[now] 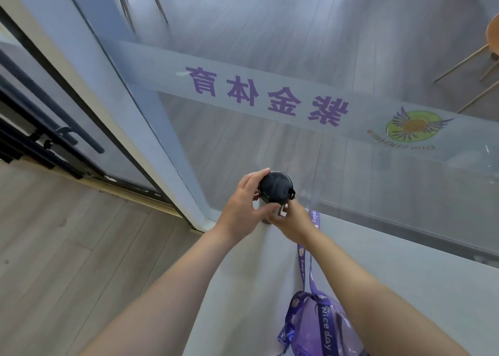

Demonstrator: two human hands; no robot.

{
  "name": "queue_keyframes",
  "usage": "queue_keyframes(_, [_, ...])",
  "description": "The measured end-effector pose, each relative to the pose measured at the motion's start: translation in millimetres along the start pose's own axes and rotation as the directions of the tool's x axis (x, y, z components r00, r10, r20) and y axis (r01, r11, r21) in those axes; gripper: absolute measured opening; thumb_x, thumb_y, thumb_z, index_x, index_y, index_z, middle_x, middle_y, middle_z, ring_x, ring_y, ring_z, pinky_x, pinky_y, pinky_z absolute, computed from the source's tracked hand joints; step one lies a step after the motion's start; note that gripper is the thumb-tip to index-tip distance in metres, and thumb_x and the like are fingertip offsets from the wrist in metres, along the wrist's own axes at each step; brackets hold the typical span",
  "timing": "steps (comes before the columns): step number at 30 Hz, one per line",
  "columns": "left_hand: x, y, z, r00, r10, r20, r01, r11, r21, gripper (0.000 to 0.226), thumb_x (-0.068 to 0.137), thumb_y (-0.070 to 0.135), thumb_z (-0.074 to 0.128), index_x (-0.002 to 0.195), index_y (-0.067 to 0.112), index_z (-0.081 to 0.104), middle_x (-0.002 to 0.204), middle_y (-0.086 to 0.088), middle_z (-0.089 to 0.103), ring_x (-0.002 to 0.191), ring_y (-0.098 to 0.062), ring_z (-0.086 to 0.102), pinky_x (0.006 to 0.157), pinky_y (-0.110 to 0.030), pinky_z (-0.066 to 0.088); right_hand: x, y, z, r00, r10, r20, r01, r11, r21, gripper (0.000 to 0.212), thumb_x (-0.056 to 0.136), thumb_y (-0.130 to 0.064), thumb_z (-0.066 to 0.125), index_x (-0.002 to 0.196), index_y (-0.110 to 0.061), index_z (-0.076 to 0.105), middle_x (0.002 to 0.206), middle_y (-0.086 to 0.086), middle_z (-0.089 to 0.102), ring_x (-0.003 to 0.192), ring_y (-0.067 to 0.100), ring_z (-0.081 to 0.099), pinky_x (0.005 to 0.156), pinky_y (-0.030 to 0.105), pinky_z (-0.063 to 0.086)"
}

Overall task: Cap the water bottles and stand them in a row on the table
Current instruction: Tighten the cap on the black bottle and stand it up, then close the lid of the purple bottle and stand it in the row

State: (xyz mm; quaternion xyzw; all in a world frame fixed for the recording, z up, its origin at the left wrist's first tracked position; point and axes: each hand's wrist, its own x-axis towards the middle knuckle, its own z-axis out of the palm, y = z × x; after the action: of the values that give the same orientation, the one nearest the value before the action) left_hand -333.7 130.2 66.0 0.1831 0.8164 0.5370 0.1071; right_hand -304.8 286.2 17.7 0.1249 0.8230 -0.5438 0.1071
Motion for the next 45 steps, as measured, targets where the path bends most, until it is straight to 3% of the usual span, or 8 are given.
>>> queue_keyframes(6, [12.2,-4.7,1.2,1.000,-0.005,-0.023,0.006,1.000,0.019,0.072,0.082,0.016,0.074,0.143,0.029,0.038,0.131,0.009,0.042,0.123,-0.011,0.048,0.103,-0.035,0.048,9.8,-2.9,-0.4,0.999,-0.020,-0.040,0.021,0.999,0.025,0.055,0.081,-0.017,0.071,0.130,-0.025,0.046,0.109,-0.010,0.061,0.094,0.001,0.055,0.073,0.013,0.041])
queue_keyframes(17, [10.7,-3.6,3.6,0.998,-0.021,-0.052,0.024,0.998,0.060,0.075,0.083,0.017,0.073,0.146,0.029,0.035,0.132,0.002,0.044,0.122,-0.012,0.048,0.104,-0.037,0.048,12.3,-6.6,0.5,0.999,-0.002,-0.038,0.003,1.000,0.028,0.062,0.081,-0.018,0.073,0.134,-0.023,0.042,0.119,-0.005,0.058,0.104,0.010,0.055,0.086,0.026,0.048])
queue_keyframes(20, [8.2,-1.4,3.8,0.998,-0.062,-0.028,0.064,0.997,0.038,0.082,0.081,0.020,0.075,0.148,0.033,0.029,0.135,0.004,0.042,0.125,-0.011,0.047,0.104,-0.037,0.047,7.6,-8.9,-2.9,0.999,0.036,-0.023,-0.037,0.999,-0.024,0.069,0.081,-0.020,0.074,0.139,-0.018,0.035,0.127,-0.002,0.053,0.118,0.018,0.051,0.087,0.025,0.040])
queue_keyframes(25, [-8.7,-2.8,-0.2,0.991,-0.132,-0.036,0.136,0.984,0.114,0.097,0.081,0.027,0.076,0.153,0.035,0.010,0.151,0.005,0.031,0.136,-0.011,0.036,0.107,-0.030,0.037,-21.2,-13.5,-20.5,0.993,0.100,-0.068,-0.111,0.977,-0.181,0.090,0.083,-0.037,0.071,0.151,-0.021,0.015,0.155,0.006,0.031,0.141,0.024,0.032,0.109,0.039,0.035])
queue_keyframes(30, [-51.9,-8.4,-6.2,0.989,-0.149,-0.020,0.150,0.968,0.202,0.082,0.087,0.028,0.069,0.152,0.026,0.019,0.145,0.010,0.032,0.125,-0.003,0.038,0.105,-0.024,0.032,-87.1,-18.0,-35.9,0.984,-0.033,-0.177,-0.009,0.974,-0.228,0.066,0.091,-0.025,0.061,0.147,-0.018,0.028,0.149,0.005,0.039,0.135,0.022,0.039,0.108,0.035,0.033])
queue_keyframes(34, [-98.0,-19.8,-4.4,0.971,-0.234,0.043,0.215,0.939,0.268,0.065,0.092,0.031,0.060,0.147,0.030,0.026,0.151,0.008,0.031,0.134,-0.011,0.037,0.113,-0.034,0.034,-148.5,-6.6,-35.1,0.950,-0.148,-0.276,0.081,0.967,-0.240,0.046,0.092,-0.016,0.057,0.136,-0.017,0.043,0.133,-0.001,0.052,0.124,0.016,0.046,0.102,0.026,0.036])
queue_keyframes(40, [-180.8,-32.0,11.0,0.950,-0.286,0.129,0.247,0.936,0.253,0.035,0.096,0.022,0.053,0.130,0.031,0.051,0.133,0.015,0.050,0.123,-0.006,0.047,0.106,-0.027,0.039,-237.3,32.5,-16.3,0.860,-0.323,-0.395,0.176,0.914,-0.366,0.040,0.086,0.003,0.057,0.121,-0.016,0.054,0.115,-0.002,0.054,0.110,0.012,0.047,0.096,0.008,0.030])
queue_keyframes(45, [-242.8,-48.2,31.5,0.891,-0.402,0.210,0.368,0.912,0.182,0.028,0.096,0.017,0.051,0.117,0.036,0.055,0.124,0.014,0.057,0.119,-0.008,0.052,0.097,-0.022,0.041,-299.2,74.5,15.1,0.832,-0.336,-0.442,0.161,0.908,-0.386,0.048,0.083,0.001,0.063,0.125,-0.021,0.053,0.125,-0.004,0.048,0.119,0.012,0.043,0.104,0.024,0.035])
